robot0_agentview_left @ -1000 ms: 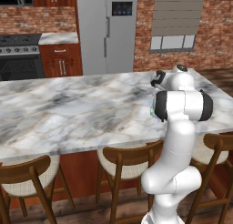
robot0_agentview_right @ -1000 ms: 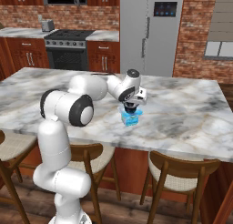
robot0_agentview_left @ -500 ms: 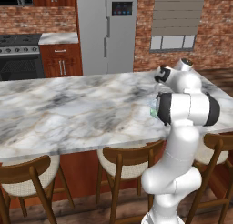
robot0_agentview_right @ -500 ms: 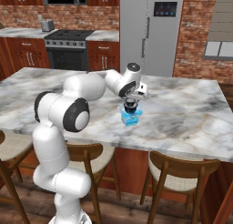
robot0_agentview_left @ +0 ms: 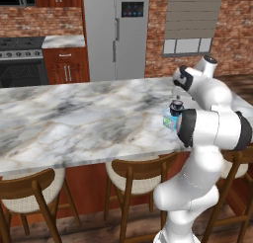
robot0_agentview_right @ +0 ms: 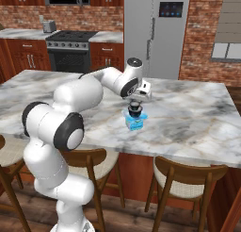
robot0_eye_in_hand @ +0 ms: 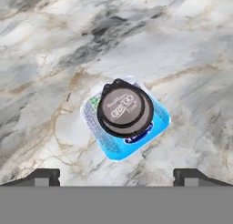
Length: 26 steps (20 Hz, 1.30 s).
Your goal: Stack the yogurt containers by placing the smaller containers on top of the larger containers.
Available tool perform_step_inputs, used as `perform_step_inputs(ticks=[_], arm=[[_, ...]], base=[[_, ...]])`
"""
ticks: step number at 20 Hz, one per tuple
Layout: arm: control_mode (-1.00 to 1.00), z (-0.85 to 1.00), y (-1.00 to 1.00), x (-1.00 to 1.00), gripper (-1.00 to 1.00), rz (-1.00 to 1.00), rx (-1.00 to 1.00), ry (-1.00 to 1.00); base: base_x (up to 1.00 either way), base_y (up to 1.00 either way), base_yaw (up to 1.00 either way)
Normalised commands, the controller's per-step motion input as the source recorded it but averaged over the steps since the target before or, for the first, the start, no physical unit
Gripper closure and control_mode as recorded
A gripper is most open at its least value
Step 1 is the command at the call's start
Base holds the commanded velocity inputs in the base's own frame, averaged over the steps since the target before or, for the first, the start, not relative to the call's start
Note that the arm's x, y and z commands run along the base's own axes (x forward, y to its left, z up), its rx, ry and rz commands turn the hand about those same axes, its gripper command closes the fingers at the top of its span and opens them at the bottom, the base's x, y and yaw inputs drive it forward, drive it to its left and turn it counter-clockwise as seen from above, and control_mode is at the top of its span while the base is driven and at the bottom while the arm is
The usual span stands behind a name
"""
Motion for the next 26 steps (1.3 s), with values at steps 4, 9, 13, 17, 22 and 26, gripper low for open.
perform_step_inputs(ticks=[4, 9, 13, 17, 22, 26], arm=[[-1.0, 0.35, 0.24, -0.66, -1.0, -0.09, 0.0, -0.04], [-1.0, 0.28, 0.29, -0.59, -1.0, -0.09, -0.02, -0.04], [-1.0, 0.28, 0.31, -0.66, -1.0, -0.1, -0.02, -0.09], [-1.0, 0.36, 0.28, -0.68, -1.0, -0.11, 0.0, -0.1], [-1.0, 0.4, 0.22, -0.76, -1.0, -0.1, 0.0, -0.05], [-1.0, 0.39, 0.15, -0.81, -1.0, -0.07, 0.0, -0.02]], base=[[0.0, 0.0, 0.0], [0.0, 0.0, 0.0], [0.0, 0.0, 0.0], [0.0, 0.0, 0.0], [0.0, 0.0, 0.0], [0.0, 0.0, 0.0]])
